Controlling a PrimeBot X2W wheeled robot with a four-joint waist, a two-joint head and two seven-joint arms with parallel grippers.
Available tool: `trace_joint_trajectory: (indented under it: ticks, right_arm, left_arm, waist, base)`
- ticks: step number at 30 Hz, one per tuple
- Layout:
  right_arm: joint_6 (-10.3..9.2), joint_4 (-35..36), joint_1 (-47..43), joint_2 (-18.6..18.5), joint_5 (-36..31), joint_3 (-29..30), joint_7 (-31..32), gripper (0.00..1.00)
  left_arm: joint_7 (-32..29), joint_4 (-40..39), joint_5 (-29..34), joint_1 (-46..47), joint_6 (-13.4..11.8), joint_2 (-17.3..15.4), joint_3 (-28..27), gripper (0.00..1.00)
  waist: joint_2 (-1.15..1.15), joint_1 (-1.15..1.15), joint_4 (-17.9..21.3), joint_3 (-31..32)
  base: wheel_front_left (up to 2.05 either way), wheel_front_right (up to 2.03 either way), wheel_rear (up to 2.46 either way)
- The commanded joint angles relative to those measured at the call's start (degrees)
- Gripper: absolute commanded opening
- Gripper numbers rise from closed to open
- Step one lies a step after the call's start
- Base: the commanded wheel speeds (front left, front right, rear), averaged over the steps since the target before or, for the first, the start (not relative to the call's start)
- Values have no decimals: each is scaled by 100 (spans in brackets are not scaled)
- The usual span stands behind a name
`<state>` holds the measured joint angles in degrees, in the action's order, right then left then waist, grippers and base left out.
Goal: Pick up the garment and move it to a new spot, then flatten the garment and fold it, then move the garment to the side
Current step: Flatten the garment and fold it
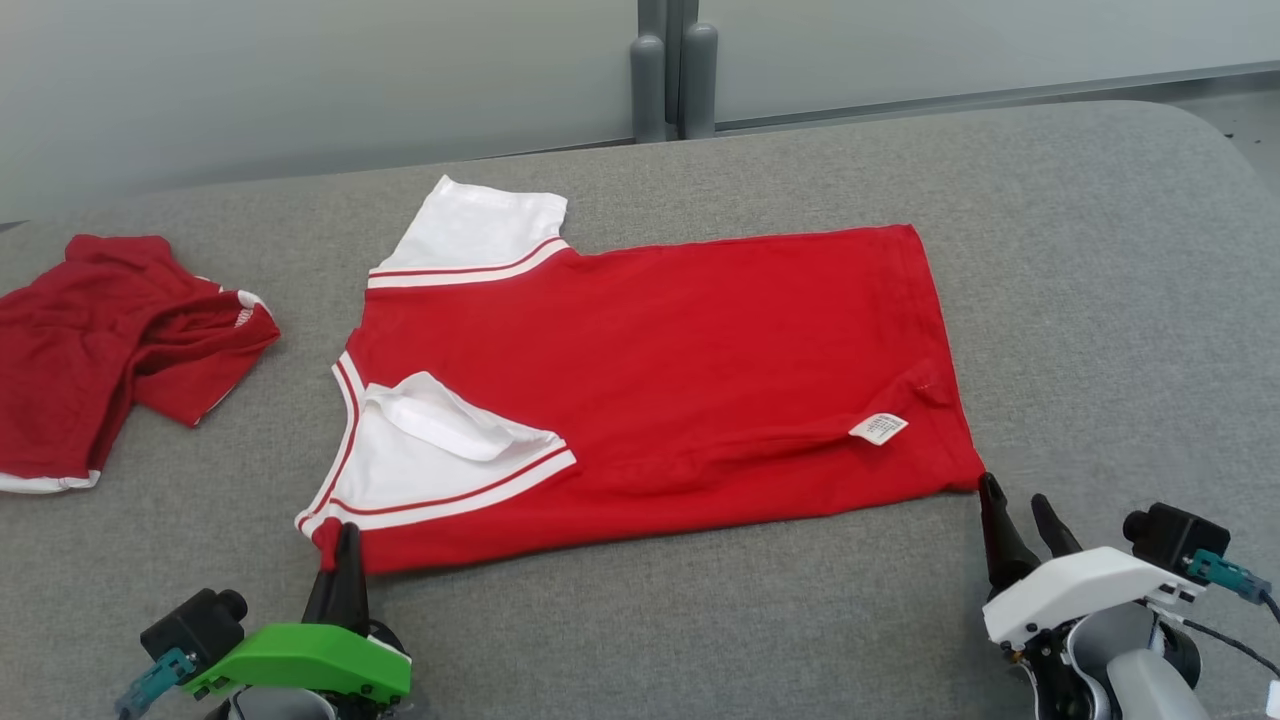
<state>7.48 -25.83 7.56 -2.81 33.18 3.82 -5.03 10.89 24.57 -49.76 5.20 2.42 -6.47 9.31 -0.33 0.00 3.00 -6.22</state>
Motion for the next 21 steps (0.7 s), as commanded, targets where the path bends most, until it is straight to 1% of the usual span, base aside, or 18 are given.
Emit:
trace_joint_trajectory:
  ticks: [1,4,12,16,18,21]
  right_arm:
    - [2,-154,164,-18,41,-38,33,100]
    - [2,-508,438,-17,108,-117,94,100]
    - [2,-1587,996,-17,25,-280,183,100]
    - [2,-1922,1169,-6,131,-388,98,100]
    - [2,-2063,1253,-5,240,-439,67,52]
    - [2,-2257,1372,2,393,-542,6,29]
  left_arm:
    - [0,-59,63,-49,-50,-44,-2,0]
    - [-17,-137,77,-56,-79,-63,26,0]
    - [-36,-178,81,-34,-107,-25,89,0]
    - [-11,-156,54,-32,-103,-16,91,0]
    - [-4,-144,41,-34,-102,-22,85,0]
    - [7,-125,32,-32,-115,-27,84,0]
  waist:
    - [33,0,-43,0]
    - [33,0,-102,1]
    - [33,0,-243,-2]
    - [33,0,-263,-5]
    - [33,0,-256,-5]
    - [33,0,-240,0]
  base:
    - [0,0,0]
    - [0,0,0]
    - [0,0,0]
    - [0,0,0]
    - [0,0,0]
    - [0,0,0]
